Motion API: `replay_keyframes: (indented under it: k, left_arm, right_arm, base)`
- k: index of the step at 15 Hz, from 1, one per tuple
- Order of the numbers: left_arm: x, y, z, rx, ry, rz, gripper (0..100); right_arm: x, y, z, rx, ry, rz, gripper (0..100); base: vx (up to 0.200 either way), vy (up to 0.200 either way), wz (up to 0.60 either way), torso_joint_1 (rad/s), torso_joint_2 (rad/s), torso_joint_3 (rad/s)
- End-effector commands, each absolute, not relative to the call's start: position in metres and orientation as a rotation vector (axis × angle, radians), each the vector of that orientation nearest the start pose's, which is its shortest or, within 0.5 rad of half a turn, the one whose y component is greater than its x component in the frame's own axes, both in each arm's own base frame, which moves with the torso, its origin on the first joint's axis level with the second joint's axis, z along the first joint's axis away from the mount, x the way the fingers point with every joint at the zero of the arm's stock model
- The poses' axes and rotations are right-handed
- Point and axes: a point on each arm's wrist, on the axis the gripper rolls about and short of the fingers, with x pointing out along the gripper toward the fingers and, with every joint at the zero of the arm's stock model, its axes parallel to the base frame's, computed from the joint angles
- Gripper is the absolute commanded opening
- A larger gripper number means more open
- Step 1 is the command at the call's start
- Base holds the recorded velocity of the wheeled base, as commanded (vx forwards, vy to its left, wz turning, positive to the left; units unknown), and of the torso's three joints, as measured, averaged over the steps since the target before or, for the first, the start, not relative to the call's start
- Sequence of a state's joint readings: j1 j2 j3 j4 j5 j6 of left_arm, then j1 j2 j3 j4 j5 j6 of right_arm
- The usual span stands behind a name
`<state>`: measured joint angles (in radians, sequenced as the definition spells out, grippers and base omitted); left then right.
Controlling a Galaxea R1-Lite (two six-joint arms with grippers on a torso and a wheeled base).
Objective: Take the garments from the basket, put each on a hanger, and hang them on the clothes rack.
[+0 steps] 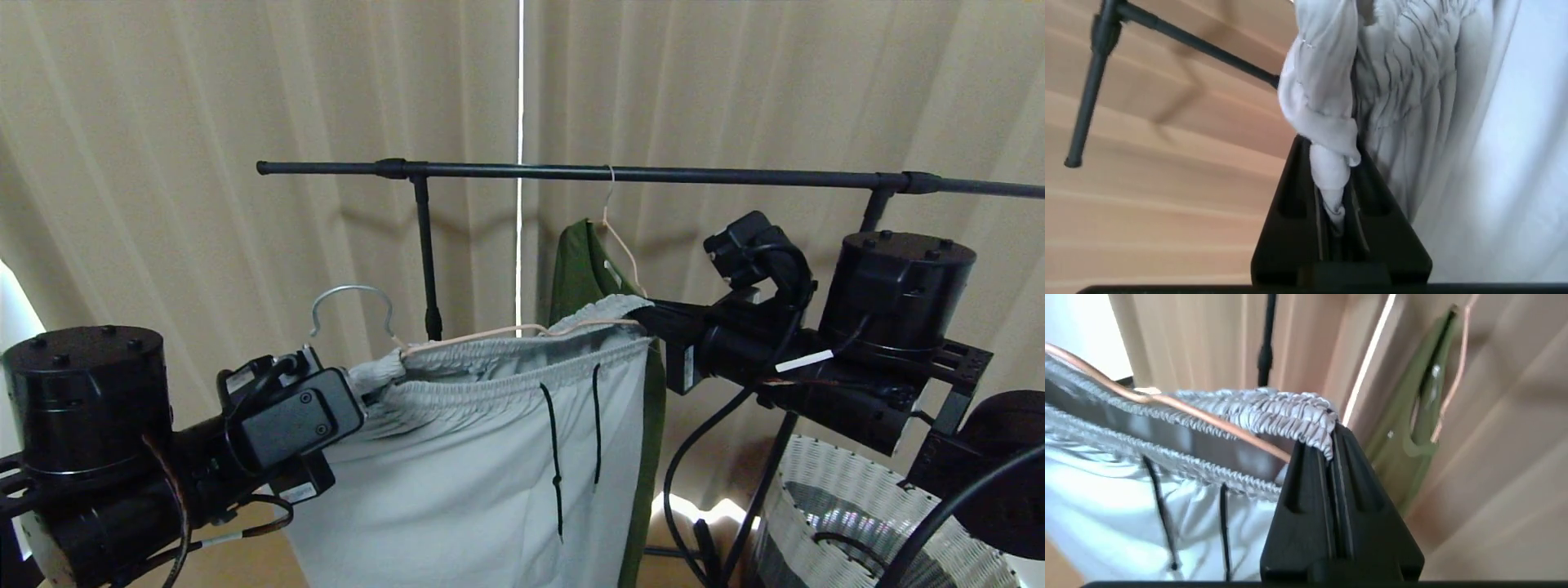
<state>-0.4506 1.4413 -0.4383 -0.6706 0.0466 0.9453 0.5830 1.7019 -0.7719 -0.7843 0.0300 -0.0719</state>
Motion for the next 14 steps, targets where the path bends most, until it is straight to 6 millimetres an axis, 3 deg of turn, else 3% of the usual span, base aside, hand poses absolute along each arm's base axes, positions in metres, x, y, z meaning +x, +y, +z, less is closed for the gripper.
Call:
replay_keyframes:
  k: [1,5,6,8,12,14]
  left_arm:
    - [0.197,-0.092,0.152,1.014,0.137,-0.531,0]
    - [0.200,-0.083,0.154,1.014,0.146,-0.489,0]
    - [0.202,-0.076,0.157,1.010,0.148,-0.449,0]
    - [0.203,-0.072,0.160,1.006,0.147,-0.425,0]
    - [0.205,-0.070,0.162,1.011,0.145,-0.410,0]
    - [0.205,-0.071,0.160,1.044,0.143,-0.423,0]
  right_arm:
    - [0.249,0.169,0.192,-0.109,0.110,0.630,0]
    - [0.254,0.159,0.189,-0.118,0.120,0.588,0]
    - [0.263,0.142,0.185,-0.176,0.122,0.528,0]
    - [0.266,0.132,0.185,-0.179,0.125,0.493,0]
    - [0.262,0.129,0.185,-0.181,0.126,0.493,0]
    - [0.264,0.132,0.196,-0.178,0.110,0.500,0]
  base:
    - [0.000,0.000,0.00,0.000,0.00,0.000]
    - [0.000,0.000,0.00,0.000,0.00,0.000]
    - [0.000,0.000,0.00,0.000,0.00,0.000]
    - [0.000,0.000,0.00,0.000,0.00,0.000]
    - [0.000,0.000,0.00,0.000,0.00,0.000]
    - [0.000,0.000,0.00,0.000,0.00,0.000]
